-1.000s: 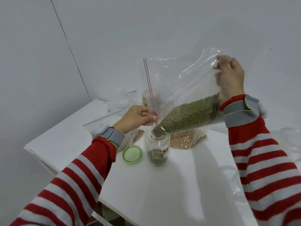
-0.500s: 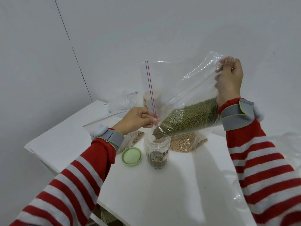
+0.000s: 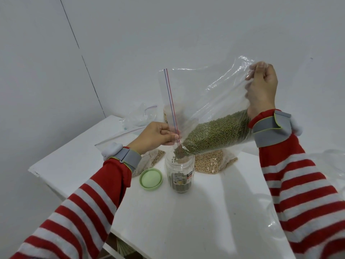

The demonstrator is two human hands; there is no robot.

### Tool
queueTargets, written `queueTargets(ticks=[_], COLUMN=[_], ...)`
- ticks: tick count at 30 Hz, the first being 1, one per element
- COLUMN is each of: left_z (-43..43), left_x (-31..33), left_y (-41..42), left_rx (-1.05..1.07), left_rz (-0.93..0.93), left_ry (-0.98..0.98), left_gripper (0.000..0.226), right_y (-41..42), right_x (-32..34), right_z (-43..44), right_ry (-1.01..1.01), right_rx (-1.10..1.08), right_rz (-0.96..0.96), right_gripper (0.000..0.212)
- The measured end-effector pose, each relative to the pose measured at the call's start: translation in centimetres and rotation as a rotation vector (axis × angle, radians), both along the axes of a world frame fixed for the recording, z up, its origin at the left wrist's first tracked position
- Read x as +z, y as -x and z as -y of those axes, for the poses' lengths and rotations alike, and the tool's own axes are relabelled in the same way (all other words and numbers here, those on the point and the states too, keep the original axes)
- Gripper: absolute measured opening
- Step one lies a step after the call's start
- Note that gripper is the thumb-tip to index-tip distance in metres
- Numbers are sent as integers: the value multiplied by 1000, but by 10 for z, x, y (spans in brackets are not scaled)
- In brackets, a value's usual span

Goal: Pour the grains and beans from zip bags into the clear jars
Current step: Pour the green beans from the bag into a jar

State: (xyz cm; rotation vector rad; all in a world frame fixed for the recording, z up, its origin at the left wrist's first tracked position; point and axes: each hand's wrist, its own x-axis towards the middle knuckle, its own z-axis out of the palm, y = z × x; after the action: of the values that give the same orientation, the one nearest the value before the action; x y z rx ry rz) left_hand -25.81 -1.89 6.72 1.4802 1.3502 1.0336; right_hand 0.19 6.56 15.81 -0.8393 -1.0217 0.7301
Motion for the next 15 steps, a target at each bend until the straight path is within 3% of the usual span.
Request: queueTargets(ticks=[15], left_z=[-2], left_x=[-2], left_y=[1], left_rx=[2], left_rz=[22], left_ry=[17], left_gripper=[17], right_y=[1], right_x=[4], right_z=[-1], right_ry=[-10], right_rx=[-6], right_rz=[14], right_gripper=[30])
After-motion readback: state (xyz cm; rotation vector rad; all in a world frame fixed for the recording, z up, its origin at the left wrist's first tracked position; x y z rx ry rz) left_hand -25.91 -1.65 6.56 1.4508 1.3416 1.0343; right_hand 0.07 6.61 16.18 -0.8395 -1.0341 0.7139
